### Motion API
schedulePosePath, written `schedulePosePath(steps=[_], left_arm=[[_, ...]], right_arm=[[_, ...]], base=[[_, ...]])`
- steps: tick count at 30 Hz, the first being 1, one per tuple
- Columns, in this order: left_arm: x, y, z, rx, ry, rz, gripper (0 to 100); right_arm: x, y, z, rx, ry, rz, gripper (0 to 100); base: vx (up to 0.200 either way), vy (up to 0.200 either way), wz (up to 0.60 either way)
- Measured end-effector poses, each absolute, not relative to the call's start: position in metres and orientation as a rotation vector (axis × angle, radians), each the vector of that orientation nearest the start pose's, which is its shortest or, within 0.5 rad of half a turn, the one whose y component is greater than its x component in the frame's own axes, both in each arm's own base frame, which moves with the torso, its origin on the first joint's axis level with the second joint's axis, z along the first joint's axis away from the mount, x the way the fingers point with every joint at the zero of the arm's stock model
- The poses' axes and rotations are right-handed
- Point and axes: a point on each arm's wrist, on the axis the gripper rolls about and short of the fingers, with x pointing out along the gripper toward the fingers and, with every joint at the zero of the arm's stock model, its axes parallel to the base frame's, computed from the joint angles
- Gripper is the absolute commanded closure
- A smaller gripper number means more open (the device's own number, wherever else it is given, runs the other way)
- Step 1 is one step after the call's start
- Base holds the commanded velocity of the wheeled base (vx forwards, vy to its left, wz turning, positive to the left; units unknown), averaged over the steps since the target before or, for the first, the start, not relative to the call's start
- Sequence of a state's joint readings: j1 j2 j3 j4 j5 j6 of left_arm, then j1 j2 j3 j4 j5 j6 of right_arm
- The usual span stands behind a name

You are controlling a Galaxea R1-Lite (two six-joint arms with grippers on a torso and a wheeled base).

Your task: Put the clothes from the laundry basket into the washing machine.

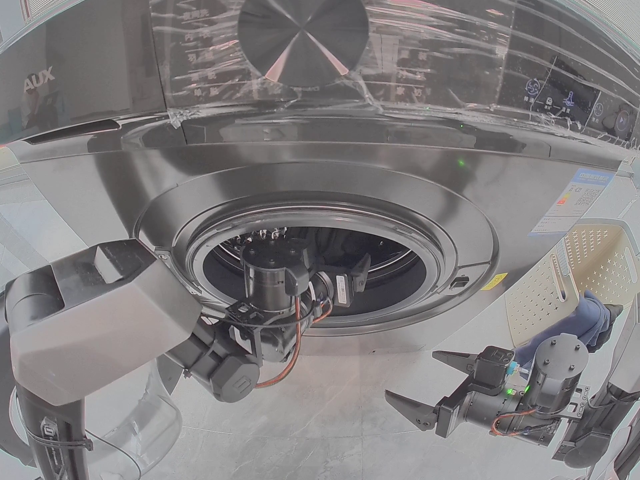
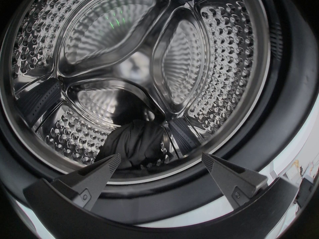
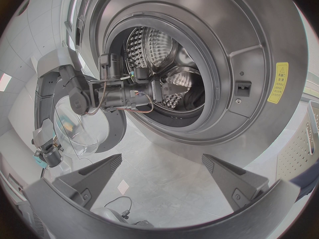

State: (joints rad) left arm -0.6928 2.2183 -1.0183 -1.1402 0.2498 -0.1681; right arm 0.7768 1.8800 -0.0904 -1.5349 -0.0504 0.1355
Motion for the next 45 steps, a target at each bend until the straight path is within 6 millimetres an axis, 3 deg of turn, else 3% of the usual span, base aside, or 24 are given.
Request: schedulePosePath(steps=[12,19,30,36,45], left_arm=[[0.273,-0.255,0.075,-0.134,0.096,-0.511,0],[0.231,-0.24,0.068,-0.109,0.127,-0.569,0],[0.168,-0.183,0.104,-0.118,0.114,-0.618,0],[0.141,-0.152,0.112,-0.117,0.11,-0.612,0],[0.124,-0.116,0.134,-0.155,0.029,-0.546,0]], right_arm=[[0.157,0.155,0.074,0.022,0.292,0.719,0],[0.153,0.151,0.083,0.032,0.256,0.718,0],[0.155,0.119,0.102,0.056,0.175,0.598,0],[0.156,0.104,0.11,0.072,0.141,0.521,0],[0.154,0.09,0.118,0.067,0.114,0.46,0]], base=[[0.0,0.0,0.0],[0.0,0.0,0.0],[0.0,0.0,0.0],[-0.133,0.0,0.0],[-0.111,0.0,0.0]])
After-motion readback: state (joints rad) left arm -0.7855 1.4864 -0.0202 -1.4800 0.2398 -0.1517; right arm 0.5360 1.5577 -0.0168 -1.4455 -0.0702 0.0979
